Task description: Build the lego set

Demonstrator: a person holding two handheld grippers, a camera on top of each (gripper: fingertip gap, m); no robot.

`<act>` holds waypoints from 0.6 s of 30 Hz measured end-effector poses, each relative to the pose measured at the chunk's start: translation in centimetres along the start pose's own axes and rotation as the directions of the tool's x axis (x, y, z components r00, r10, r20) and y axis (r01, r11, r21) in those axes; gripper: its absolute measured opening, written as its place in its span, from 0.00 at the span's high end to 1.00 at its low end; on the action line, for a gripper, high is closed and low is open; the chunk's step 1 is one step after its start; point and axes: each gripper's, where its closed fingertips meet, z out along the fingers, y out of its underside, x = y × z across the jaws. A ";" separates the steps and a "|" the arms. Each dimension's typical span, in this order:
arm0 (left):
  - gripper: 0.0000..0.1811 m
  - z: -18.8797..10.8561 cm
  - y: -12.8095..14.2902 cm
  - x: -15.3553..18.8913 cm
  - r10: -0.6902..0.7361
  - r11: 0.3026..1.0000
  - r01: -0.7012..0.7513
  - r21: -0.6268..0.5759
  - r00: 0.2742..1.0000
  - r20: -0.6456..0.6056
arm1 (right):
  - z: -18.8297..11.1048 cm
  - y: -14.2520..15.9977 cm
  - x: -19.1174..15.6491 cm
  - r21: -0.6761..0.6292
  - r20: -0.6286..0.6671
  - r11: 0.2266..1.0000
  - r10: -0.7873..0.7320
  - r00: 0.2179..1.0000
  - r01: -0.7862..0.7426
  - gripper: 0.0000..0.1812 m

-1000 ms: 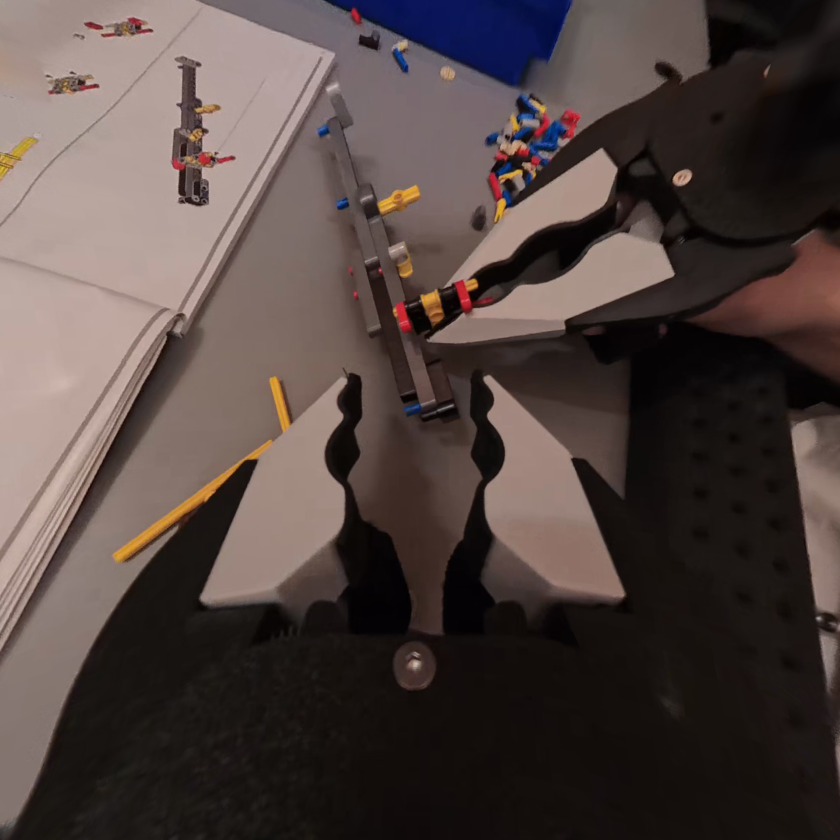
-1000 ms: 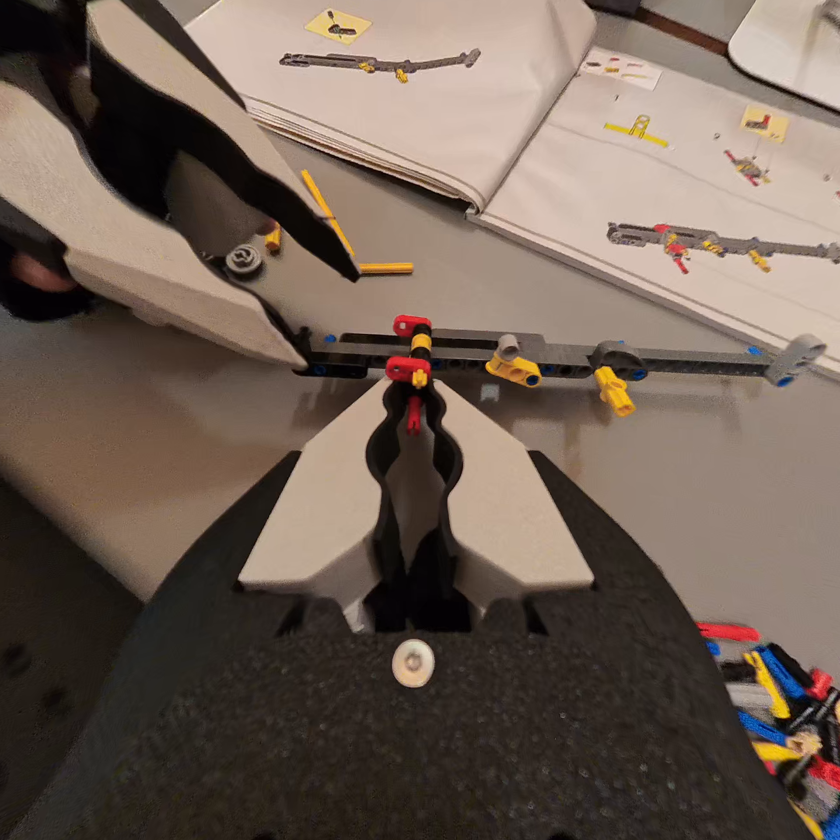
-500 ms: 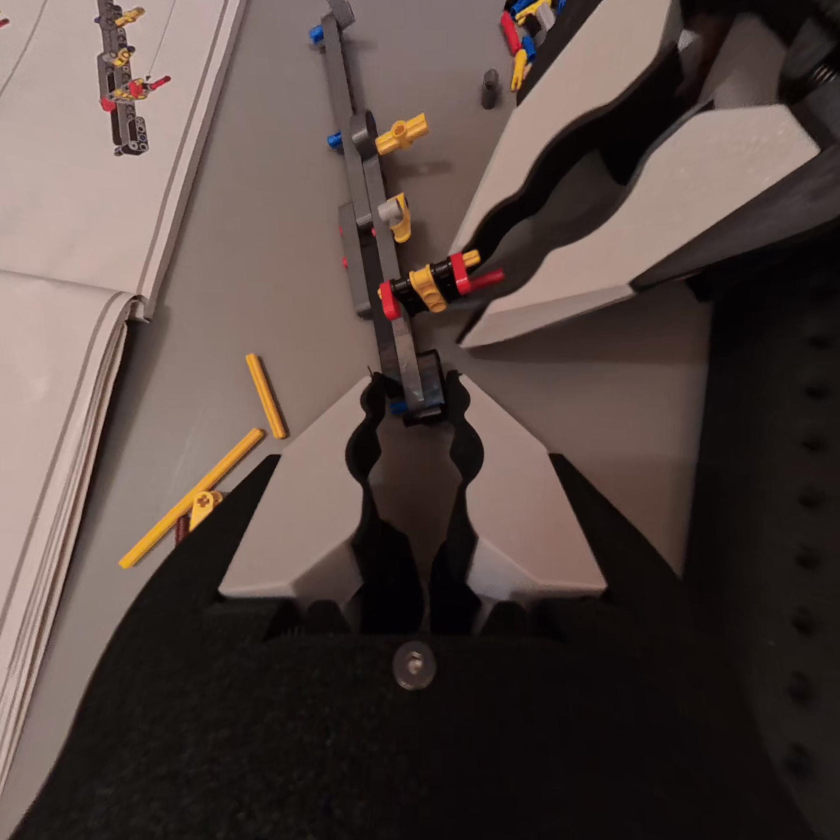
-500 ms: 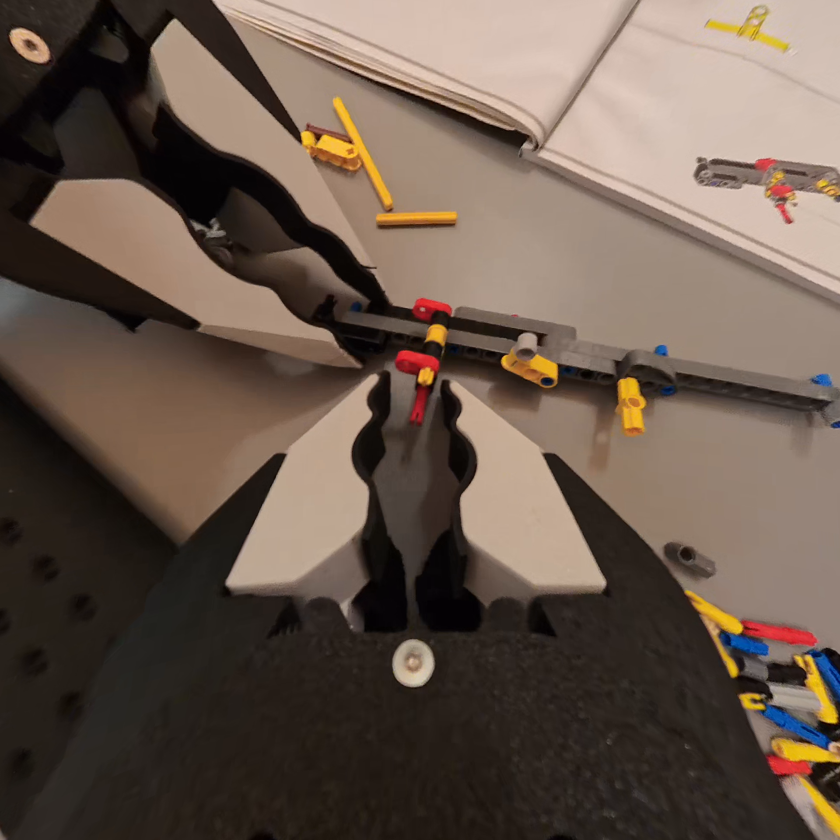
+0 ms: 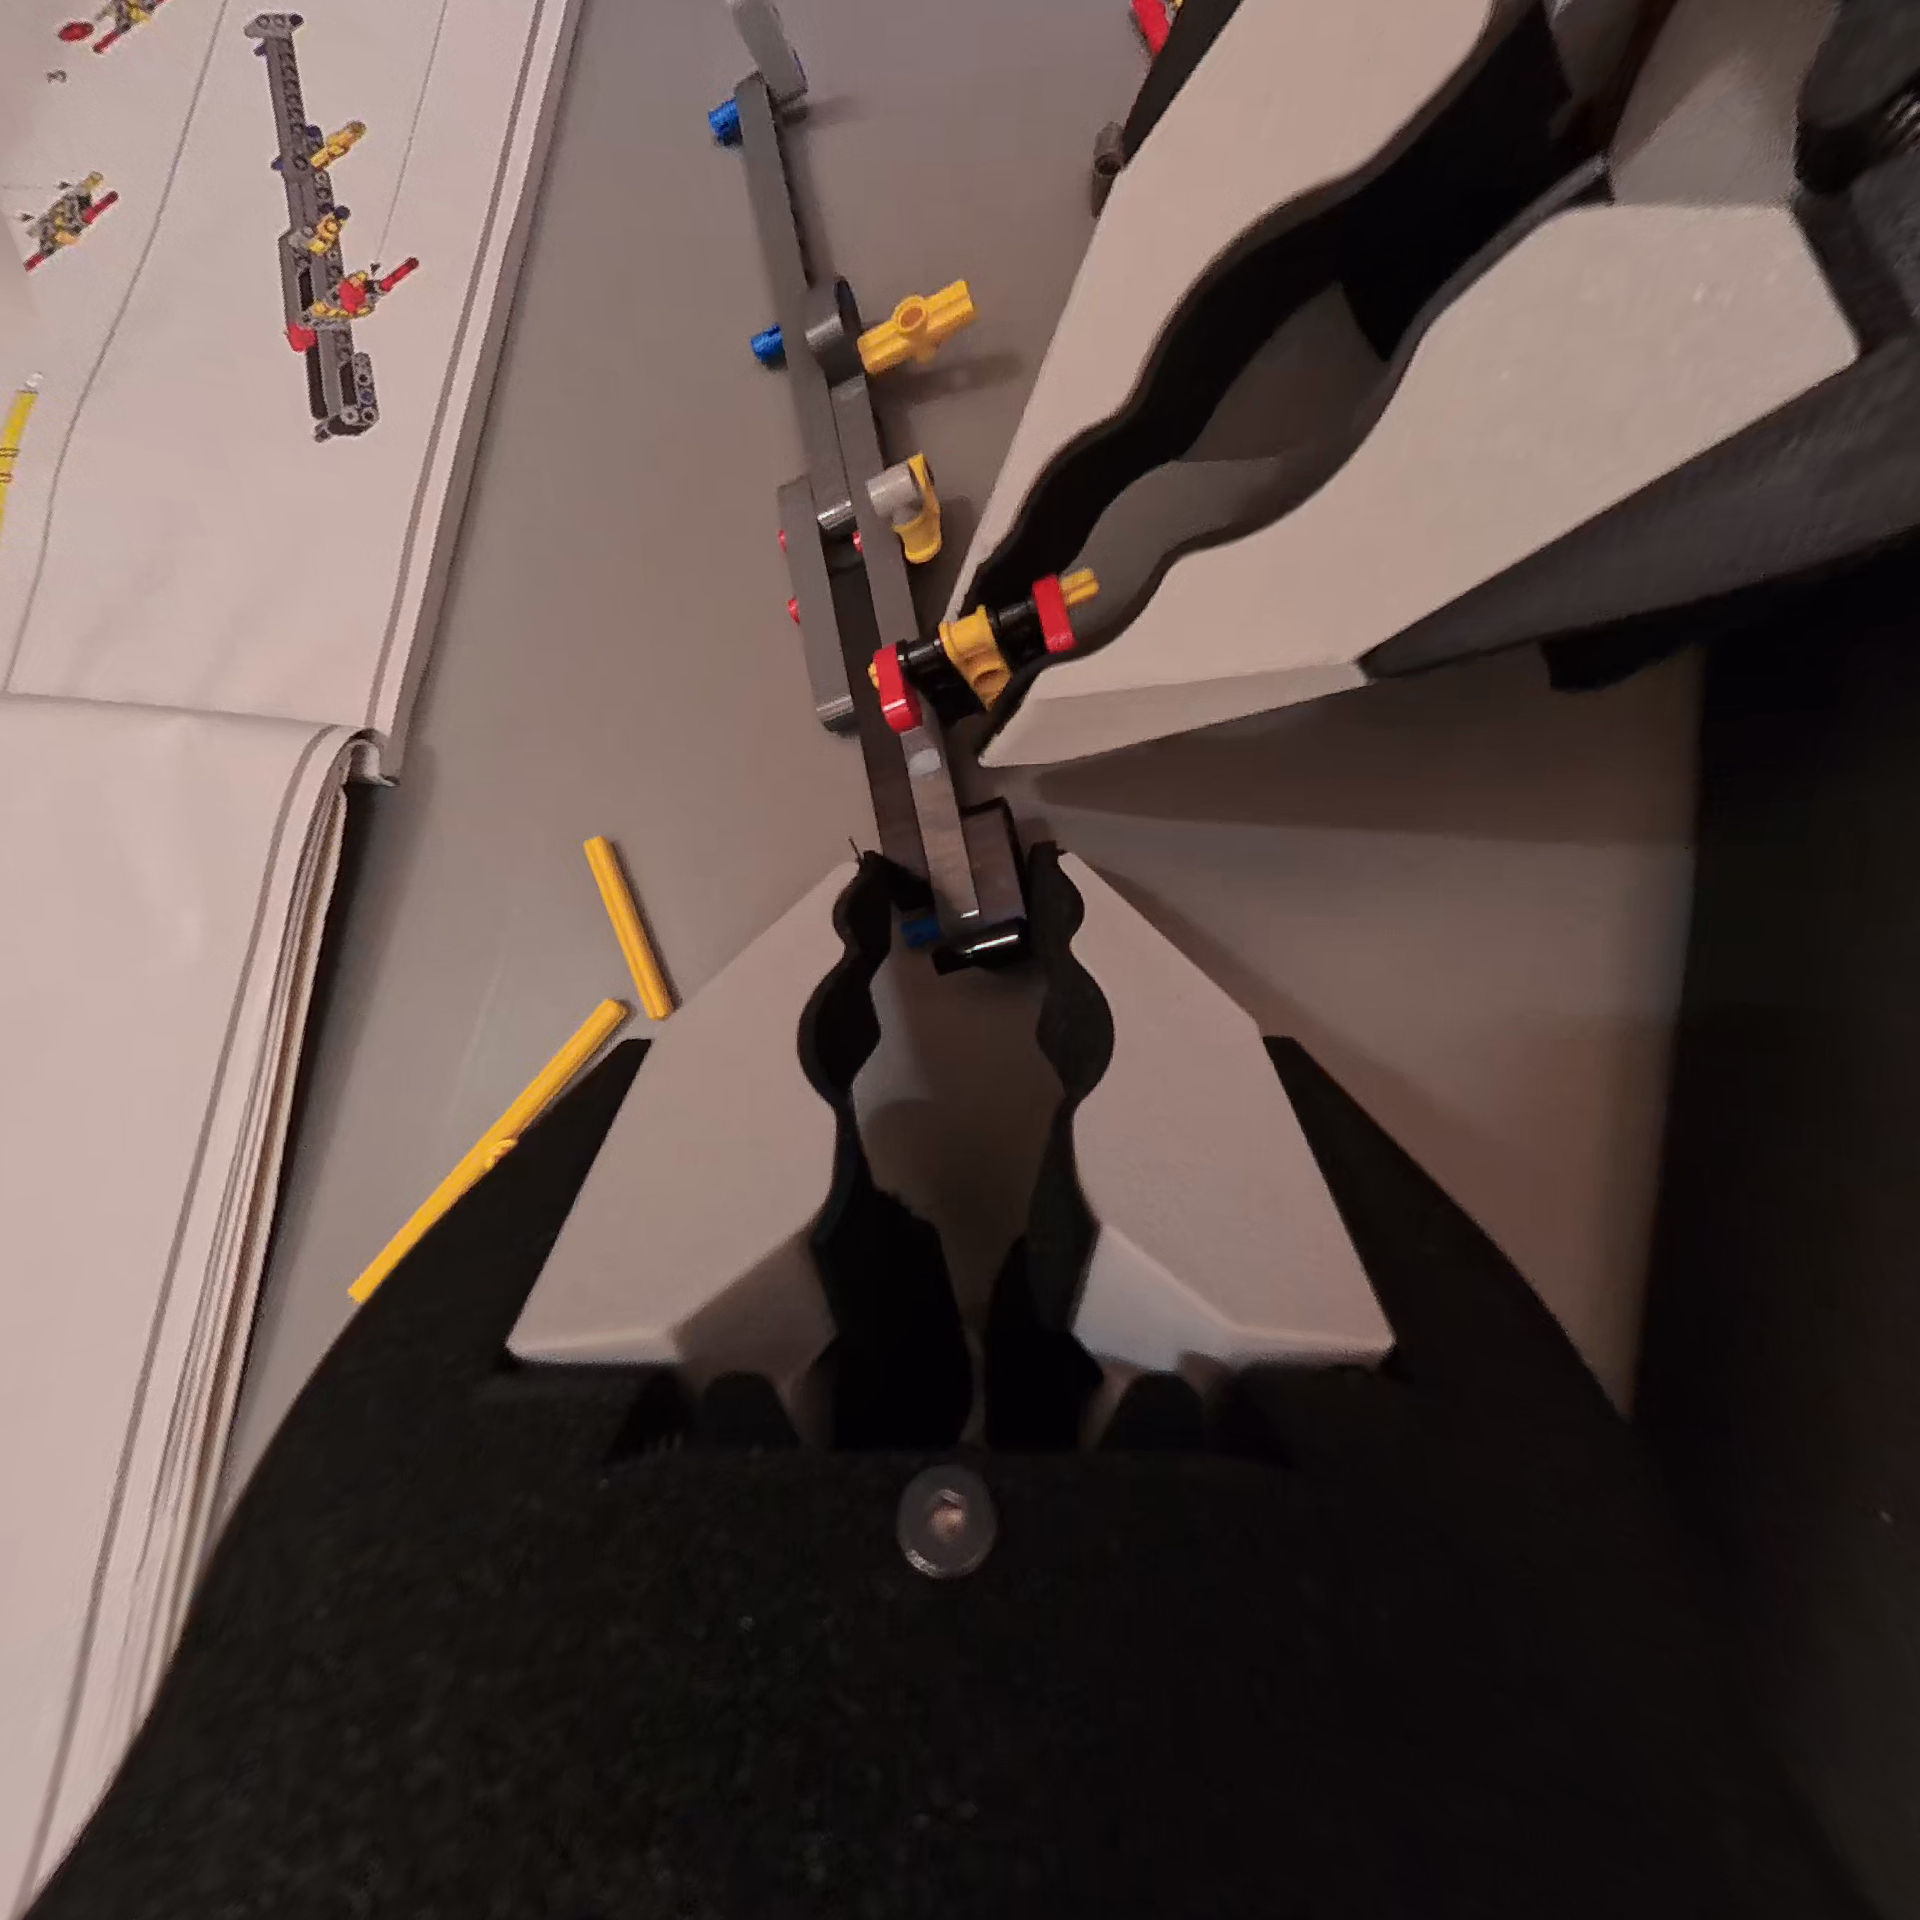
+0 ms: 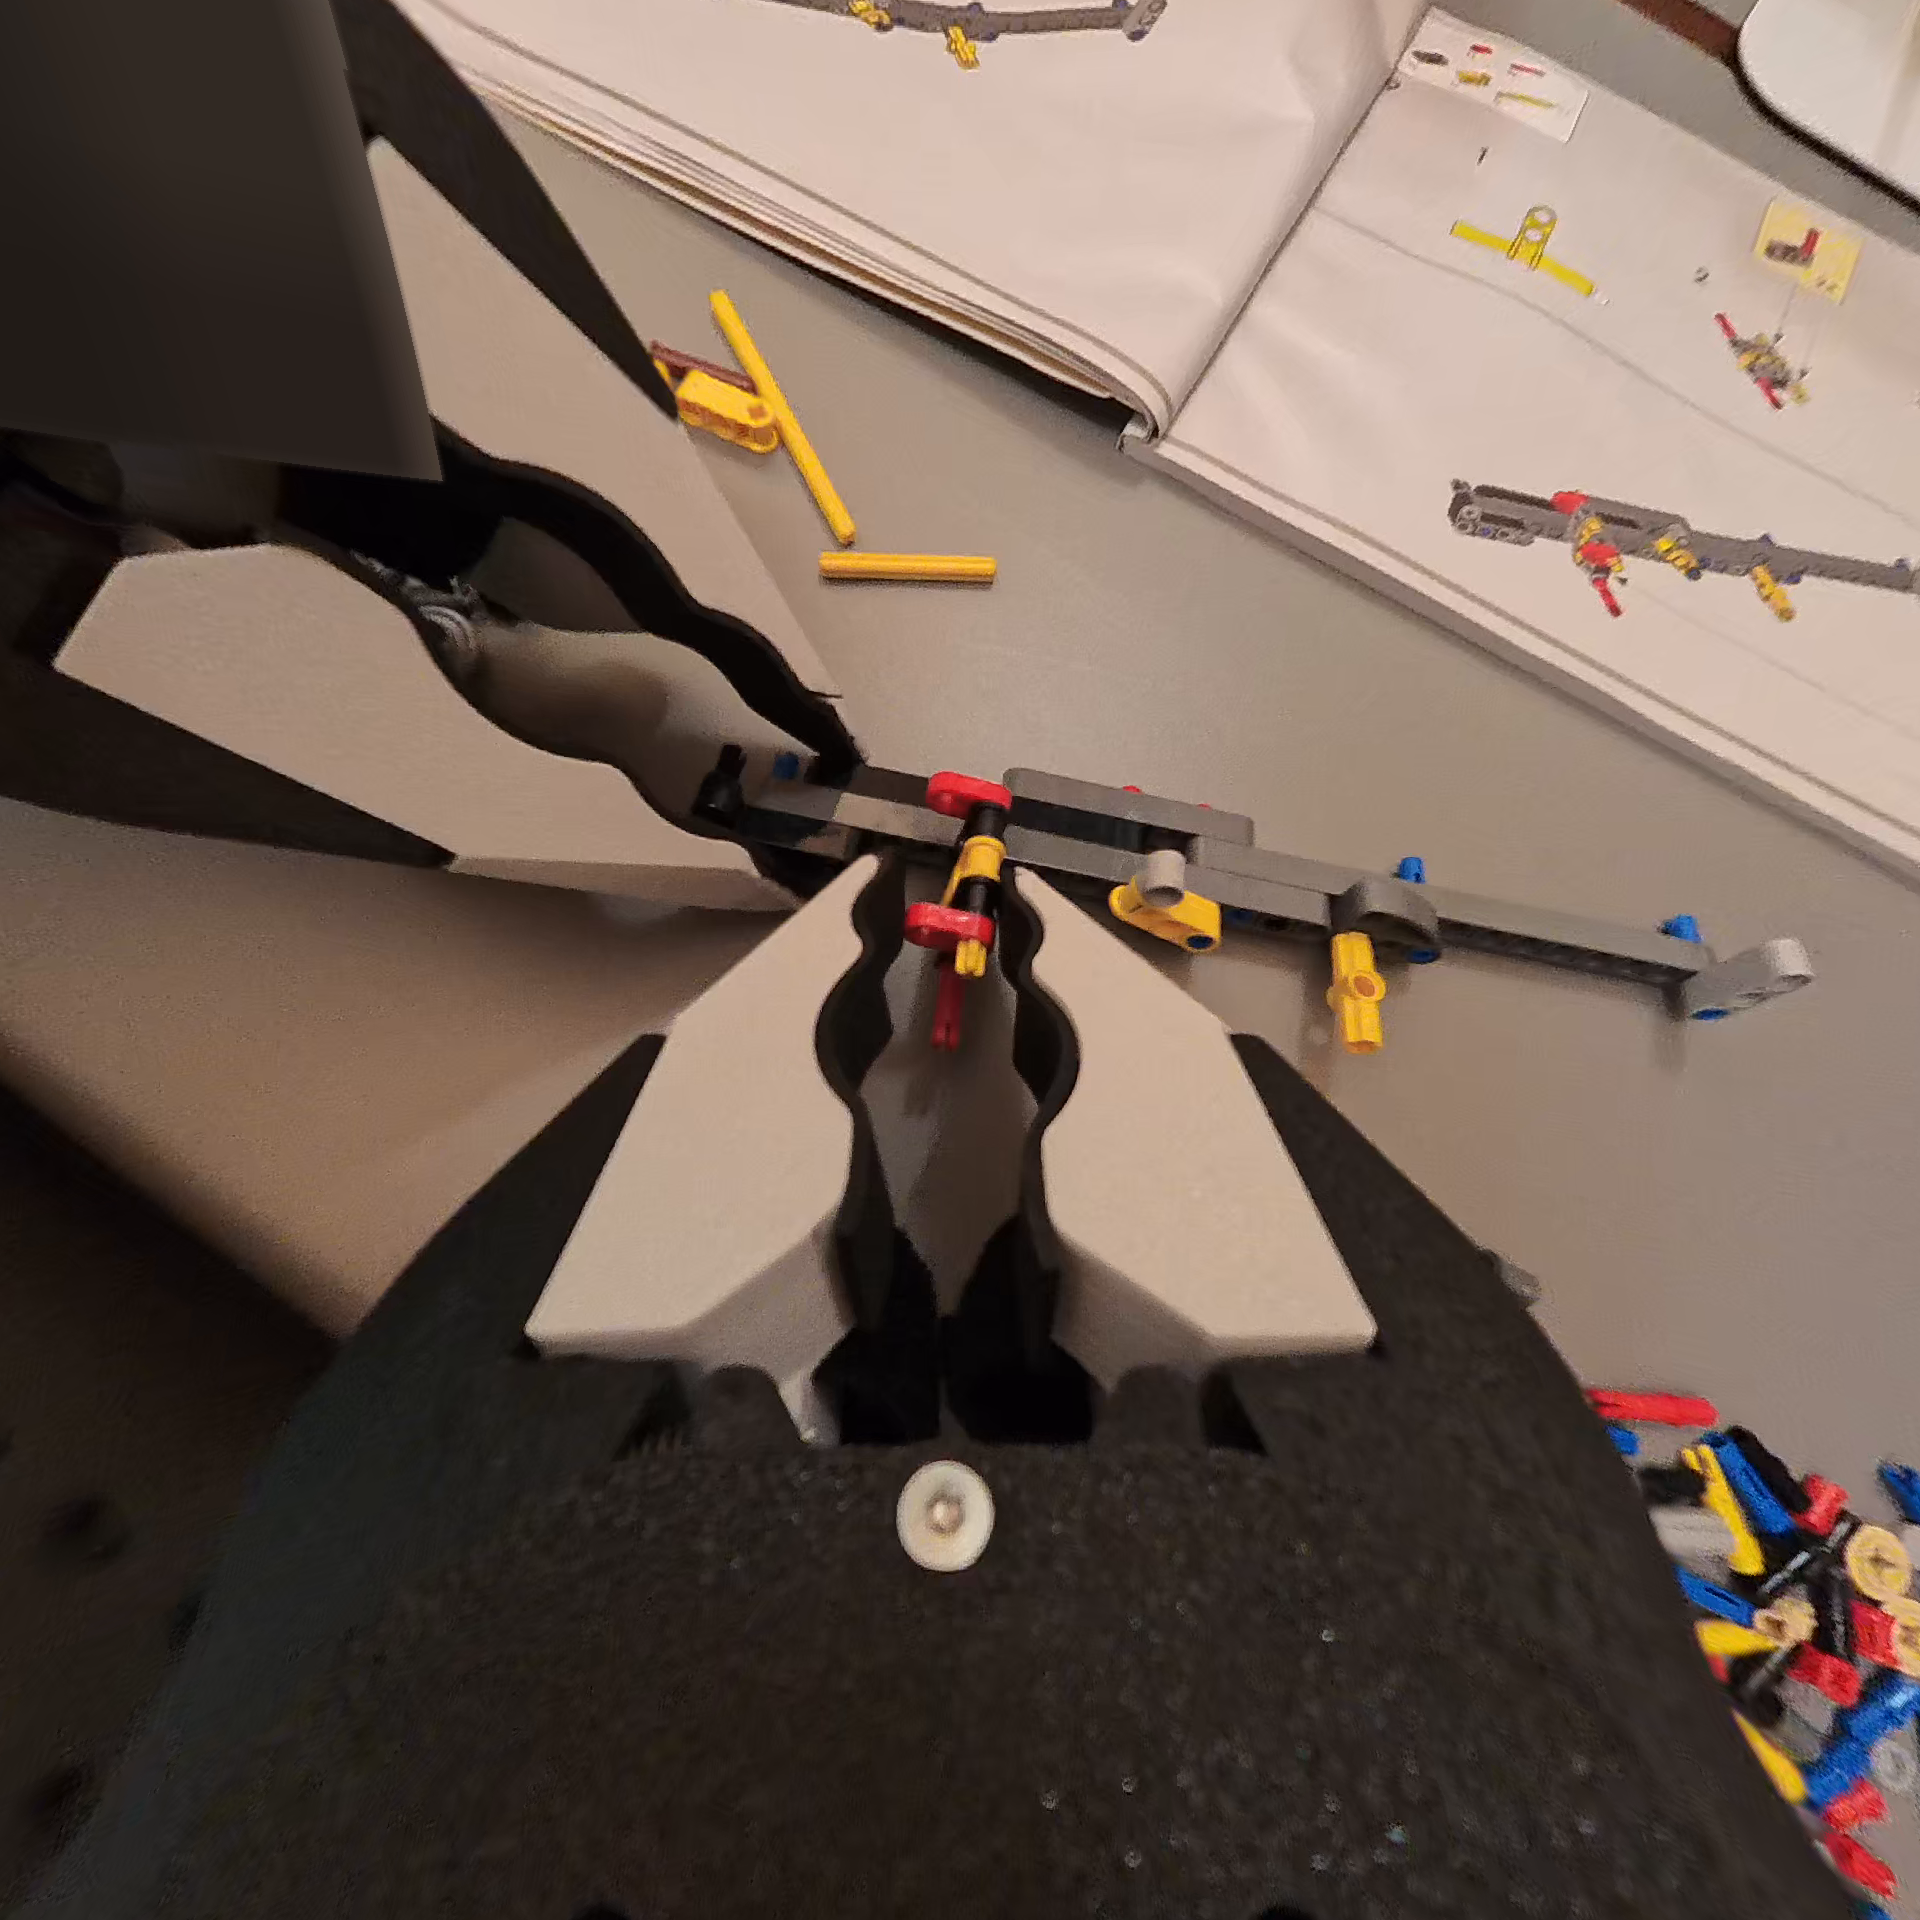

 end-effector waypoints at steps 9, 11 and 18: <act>0.86 0.0 0.1 0.1 -0.013 1.000 0.013 -0.003 1.000 -0.006 | 0.1 0.1 -0.1 -0.008 -0.149 0.982 -0.188 0.971 0.189 0.91; 0.86 0.0 0.0 0.0 -0.009 1.000 0.009 -0.003 1.000 -0.002 | 0.1 0.0 -0.1 0.012 -0.052 0.999 -0.046 0.998 0.047 0.91; 0.86 0.0 0.1 -0.1 -0.011 1.000 0.011 0.001 1.000 -0.001 | 0.2 0.1 0.0 0.014 -0.006 1.000 0.016 1.000 -0.016 0.91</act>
